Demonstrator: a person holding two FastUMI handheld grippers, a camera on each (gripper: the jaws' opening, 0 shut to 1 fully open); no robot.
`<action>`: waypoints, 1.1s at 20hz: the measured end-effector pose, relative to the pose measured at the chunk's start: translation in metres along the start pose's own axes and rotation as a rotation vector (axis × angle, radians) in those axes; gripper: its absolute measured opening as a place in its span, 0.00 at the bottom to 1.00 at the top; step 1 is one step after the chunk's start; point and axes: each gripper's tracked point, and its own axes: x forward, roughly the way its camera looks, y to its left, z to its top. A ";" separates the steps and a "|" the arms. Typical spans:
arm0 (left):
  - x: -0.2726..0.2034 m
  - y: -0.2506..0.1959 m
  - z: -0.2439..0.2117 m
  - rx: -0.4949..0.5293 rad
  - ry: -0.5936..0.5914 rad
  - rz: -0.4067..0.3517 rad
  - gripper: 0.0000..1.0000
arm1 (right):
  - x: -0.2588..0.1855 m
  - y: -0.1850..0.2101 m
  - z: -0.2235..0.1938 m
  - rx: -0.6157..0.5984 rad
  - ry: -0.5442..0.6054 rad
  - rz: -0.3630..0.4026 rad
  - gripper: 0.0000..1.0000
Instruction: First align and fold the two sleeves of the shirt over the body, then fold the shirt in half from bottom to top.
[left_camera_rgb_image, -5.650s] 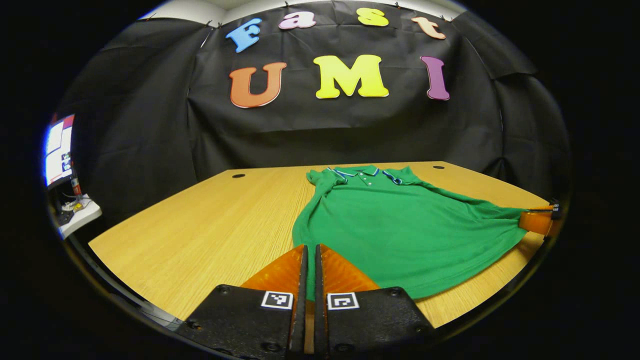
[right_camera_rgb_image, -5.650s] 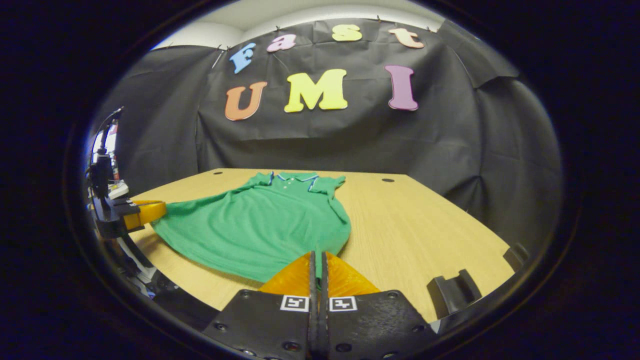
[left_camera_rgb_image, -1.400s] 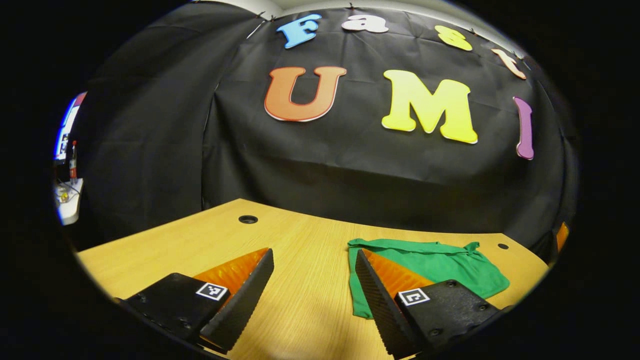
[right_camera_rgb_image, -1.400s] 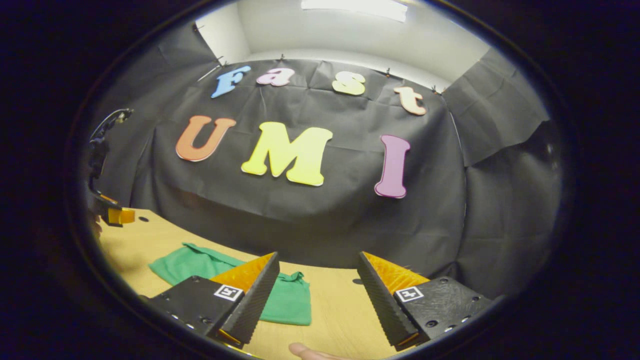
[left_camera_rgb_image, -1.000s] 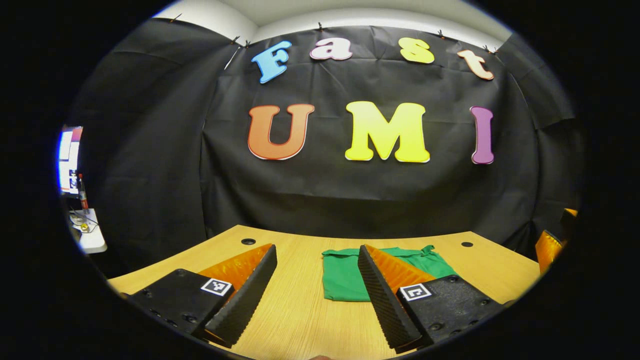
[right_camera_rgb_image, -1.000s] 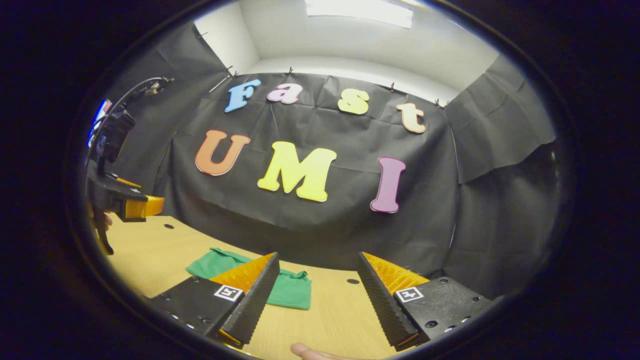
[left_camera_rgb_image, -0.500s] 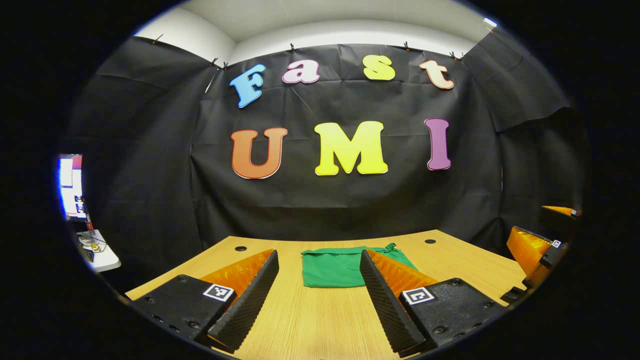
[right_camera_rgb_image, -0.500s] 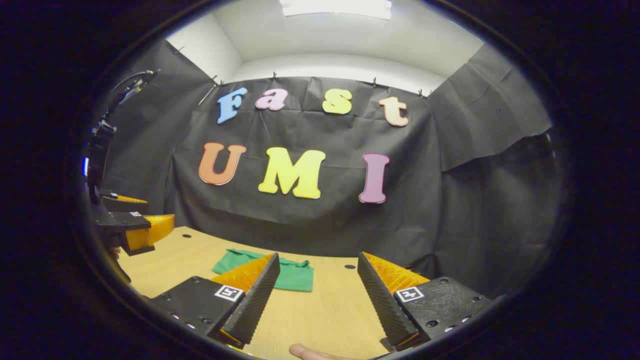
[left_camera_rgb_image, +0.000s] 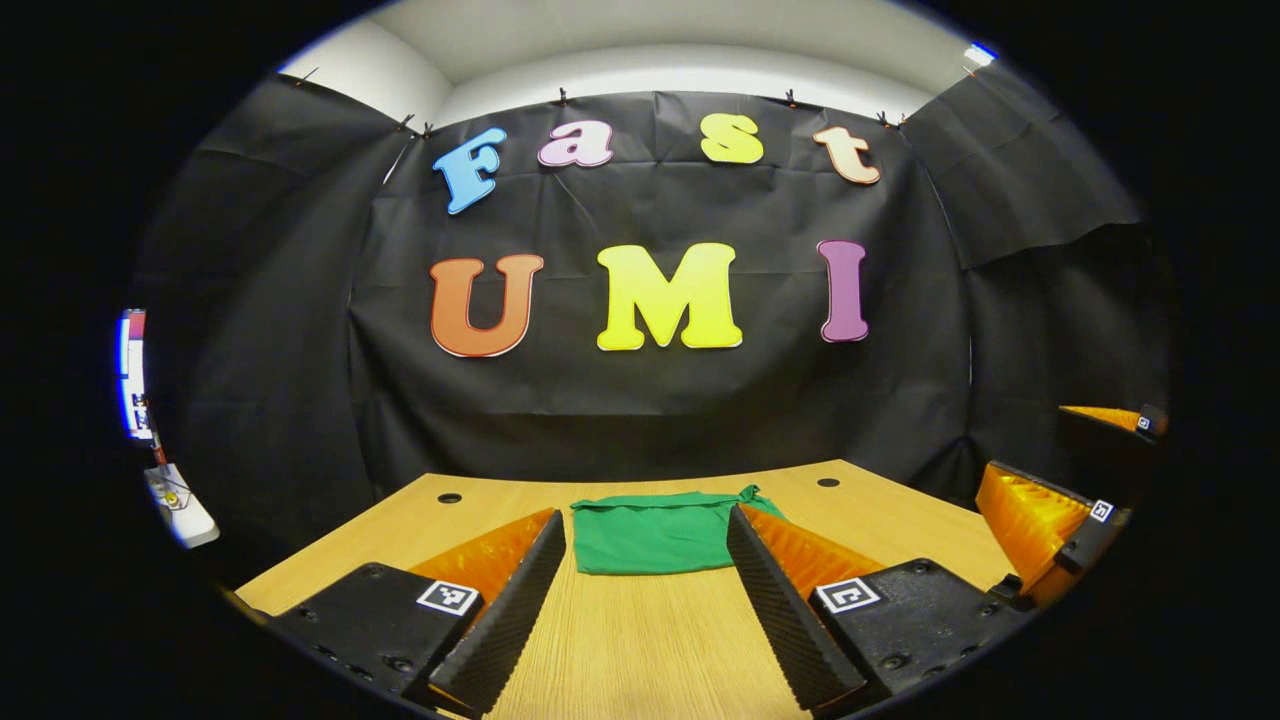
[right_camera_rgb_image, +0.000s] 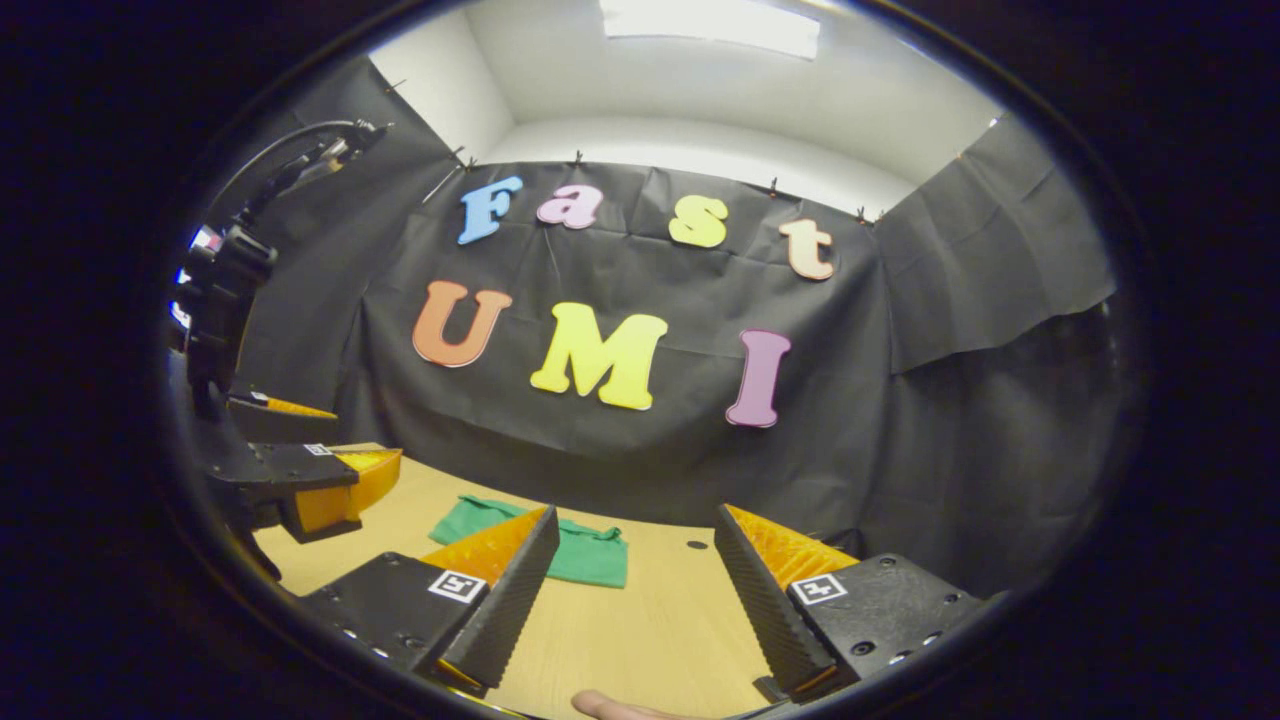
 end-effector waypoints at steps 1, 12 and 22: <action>0.001 0.000 0.000 -0.003 0.000 -0.003 1.00 | 0.001 0.003 -0.003 -0.008 0.016 0.000 0.95; 0.005 0.009 -0.001 0.013 0.010 0.002 1.00 | 0.017 0.021 -0.032 -0.023 0.117 0.042 0.96; 0.004 0.011 0.002 0.011 0.001 0.001 1.00 | 0.021 0.027 -0.039 -0.009 0.129 0.055 0.95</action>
